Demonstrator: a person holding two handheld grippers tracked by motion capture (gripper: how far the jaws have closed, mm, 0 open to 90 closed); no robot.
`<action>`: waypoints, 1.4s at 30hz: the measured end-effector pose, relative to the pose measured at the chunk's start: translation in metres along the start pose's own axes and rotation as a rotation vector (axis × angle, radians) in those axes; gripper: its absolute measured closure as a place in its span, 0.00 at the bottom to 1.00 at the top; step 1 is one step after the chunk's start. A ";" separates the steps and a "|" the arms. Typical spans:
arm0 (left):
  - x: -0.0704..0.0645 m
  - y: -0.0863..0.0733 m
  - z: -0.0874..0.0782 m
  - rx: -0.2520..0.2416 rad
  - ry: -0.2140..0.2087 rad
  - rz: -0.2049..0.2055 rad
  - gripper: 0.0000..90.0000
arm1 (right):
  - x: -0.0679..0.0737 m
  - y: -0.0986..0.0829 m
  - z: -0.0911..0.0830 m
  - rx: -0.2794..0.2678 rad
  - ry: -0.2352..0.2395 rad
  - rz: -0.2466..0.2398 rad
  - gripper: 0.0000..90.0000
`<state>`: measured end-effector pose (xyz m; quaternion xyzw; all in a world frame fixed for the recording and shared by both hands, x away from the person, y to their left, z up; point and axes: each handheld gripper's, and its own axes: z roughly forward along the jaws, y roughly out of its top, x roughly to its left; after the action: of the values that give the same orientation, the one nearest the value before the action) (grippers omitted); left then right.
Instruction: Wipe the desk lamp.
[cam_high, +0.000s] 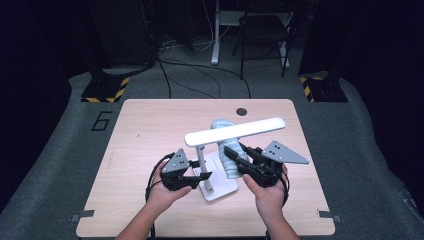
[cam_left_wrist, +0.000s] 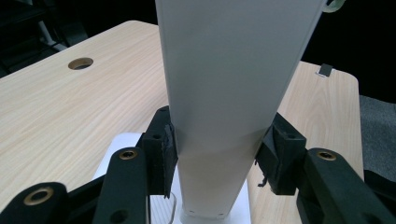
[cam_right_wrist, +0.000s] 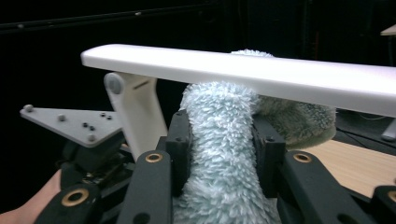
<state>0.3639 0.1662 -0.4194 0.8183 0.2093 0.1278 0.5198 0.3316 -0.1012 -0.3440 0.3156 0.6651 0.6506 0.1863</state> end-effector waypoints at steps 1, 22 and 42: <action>-0.001 0.000 0.001 -0.006 0.004 -0.009 0.59 | 0.004 0.001 0.003 0.002 0.013 -0.005 0.73; -0.001 0.000 0.002 -0.010 0.006 -0.001 0.58 | 0.025 0.004 0.003 0.013 0.096 -0.087 0.73; -0.001 -0.001 0.002 -0.012 0.006 -0.004 0.58 | 0.023 0.006 -0.005 0.026 0.115 -0.109 0.73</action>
<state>0.3634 0.1646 -0.4207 0.8143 0.2117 0.1305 0.5245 0.3128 -0.0900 -0.3344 0.2434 0.6992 0.6480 0.1790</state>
